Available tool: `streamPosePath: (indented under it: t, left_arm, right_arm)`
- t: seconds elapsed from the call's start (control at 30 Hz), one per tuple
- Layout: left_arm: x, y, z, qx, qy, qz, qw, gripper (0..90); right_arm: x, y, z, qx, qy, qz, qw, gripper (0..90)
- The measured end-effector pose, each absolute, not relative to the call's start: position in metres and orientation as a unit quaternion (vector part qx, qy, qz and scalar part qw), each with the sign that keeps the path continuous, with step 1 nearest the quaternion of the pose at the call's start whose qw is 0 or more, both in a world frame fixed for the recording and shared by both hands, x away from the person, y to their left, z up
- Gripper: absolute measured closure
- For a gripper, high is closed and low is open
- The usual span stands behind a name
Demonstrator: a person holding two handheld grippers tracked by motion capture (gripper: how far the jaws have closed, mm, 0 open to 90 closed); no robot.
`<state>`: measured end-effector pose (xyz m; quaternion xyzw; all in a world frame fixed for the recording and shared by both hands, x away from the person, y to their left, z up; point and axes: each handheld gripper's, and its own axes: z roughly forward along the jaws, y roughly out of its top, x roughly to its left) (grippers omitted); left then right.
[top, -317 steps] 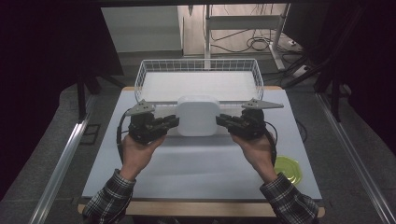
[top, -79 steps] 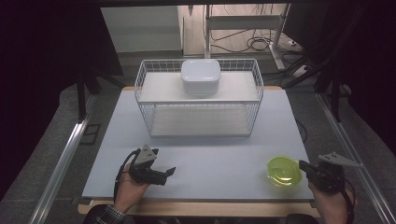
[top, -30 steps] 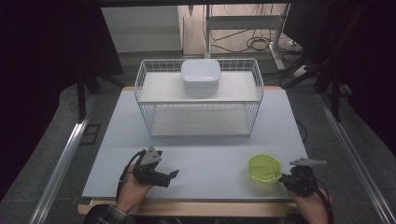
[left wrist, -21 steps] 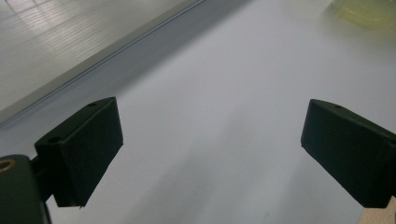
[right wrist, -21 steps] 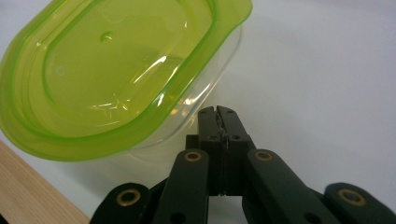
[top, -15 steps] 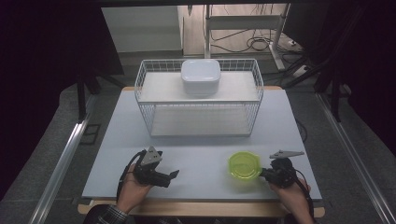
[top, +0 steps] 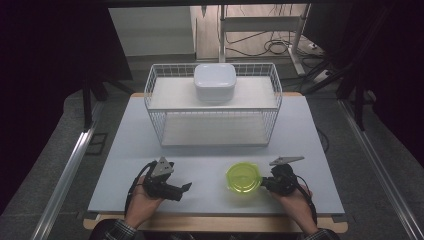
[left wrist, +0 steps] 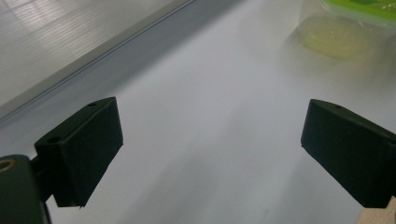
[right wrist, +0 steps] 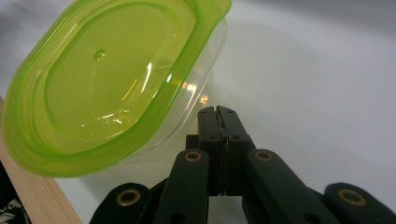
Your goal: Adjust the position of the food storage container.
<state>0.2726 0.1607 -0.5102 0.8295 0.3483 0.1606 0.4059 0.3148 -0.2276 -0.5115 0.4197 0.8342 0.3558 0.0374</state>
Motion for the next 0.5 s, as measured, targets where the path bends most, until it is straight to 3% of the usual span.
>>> streamPosePath:
  t: [0.5]
  left_arm:
    - [0.273,0.161,-0.511,0.832,0.348,0.16,0.402,5.2]
  right_arm:
    - [0.326,-0.18,-0.514,0.381,0.849,0.365,0.012,88.9]
